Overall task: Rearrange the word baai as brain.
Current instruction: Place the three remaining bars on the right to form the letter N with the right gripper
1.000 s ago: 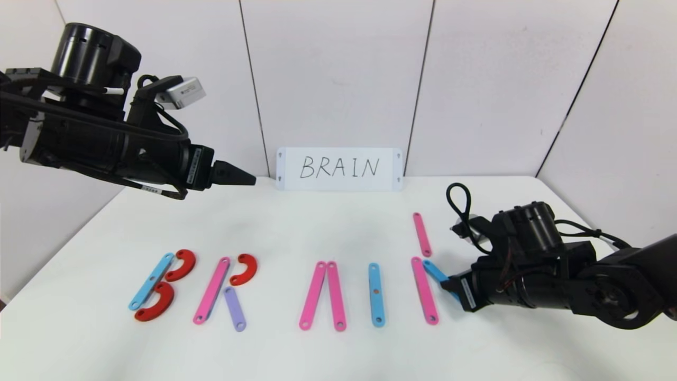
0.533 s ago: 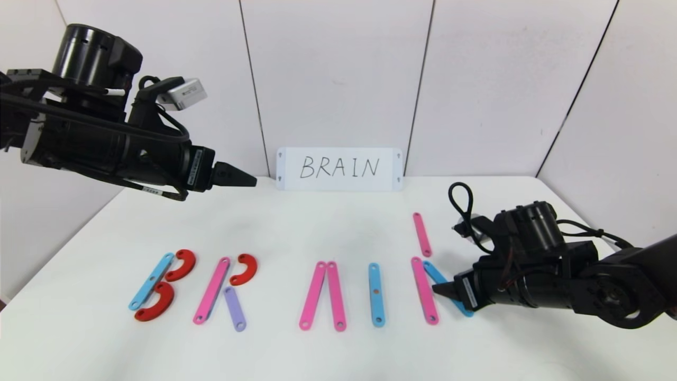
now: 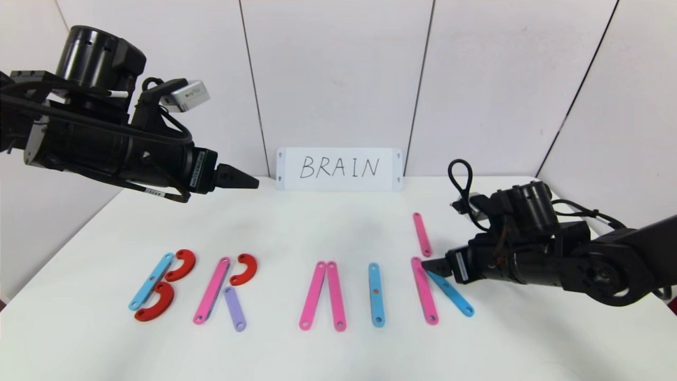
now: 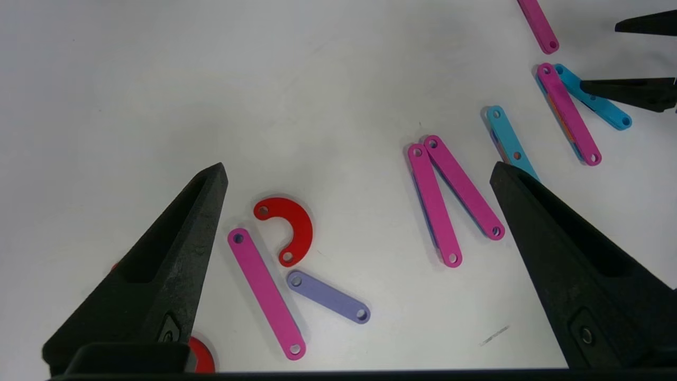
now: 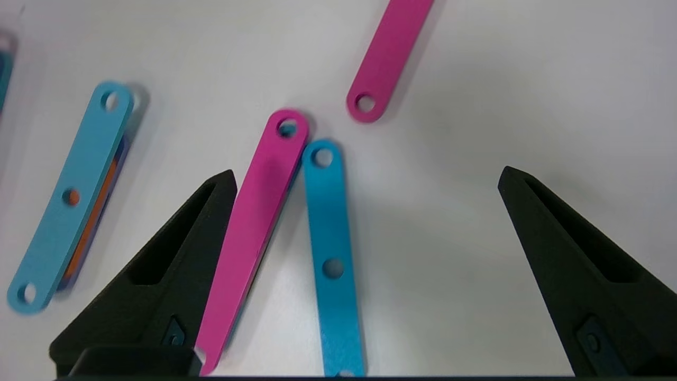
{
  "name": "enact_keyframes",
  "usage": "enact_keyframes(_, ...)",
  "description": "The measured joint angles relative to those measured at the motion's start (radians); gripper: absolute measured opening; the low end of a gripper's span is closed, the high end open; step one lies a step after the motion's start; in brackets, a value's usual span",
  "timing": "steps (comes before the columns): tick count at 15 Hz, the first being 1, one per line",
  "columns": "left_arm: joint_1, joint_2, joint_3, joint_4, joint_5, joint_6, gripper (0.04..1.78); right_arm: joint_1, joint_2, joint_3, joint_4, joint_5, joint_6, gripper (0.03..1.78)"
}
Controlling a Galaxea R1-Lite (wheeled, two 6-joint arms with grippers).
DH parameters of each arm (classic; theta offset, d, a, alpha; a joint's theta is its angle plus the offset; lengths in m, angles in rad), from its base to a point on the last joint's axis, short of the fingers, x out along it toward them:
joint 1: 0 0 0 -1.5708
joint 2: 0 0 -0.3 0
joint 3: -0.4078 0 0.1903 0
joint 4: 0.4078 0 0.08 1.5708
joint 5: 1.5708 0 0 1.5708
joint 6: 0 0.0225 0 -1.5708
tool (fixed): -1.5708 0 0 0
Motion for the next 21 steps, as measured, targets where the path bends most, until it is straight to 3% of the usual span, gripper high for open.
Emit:
enact_keyframes(2,0.000,0.000,0.000,0.000,0.001,0.000,1.74,0.001,0.036,-0.065,0.008,-0.053,0.054,1.73)
enact_keyframes(7,0.000,-0.003,0.000,0.000,-0.001,0.001,1.74,-0.012,0.155,-0.206,0.021,-0.121,0.124,1.73)
enact_keyframes(11,0.000,-0.004,0.000,0.000,-0.001,0.001,1.74,-0.013,0.237,-0.286,0.023,-0.141,0.134,1.73)
enact_keyframes(14,-0.001,-0.004,0.001,-0.001,-0.001,0.001,1.74,-0.004,0.271,-0.328,0.024,-0.183,0.124,1.69)
enact_keyframes(18,-0.002,-0.005,0.001,0.000,-0.002,0.001,1.74,0.008,0.286,-0.340,0.024,-0.186,0.123,1.29)
enact_keyframes(21,-0.002,-0.007,0.001,0.001,-0.002,0.001,1.74,0.010,0.292,-0.340,0.024,-0.186,0.124,0.74)
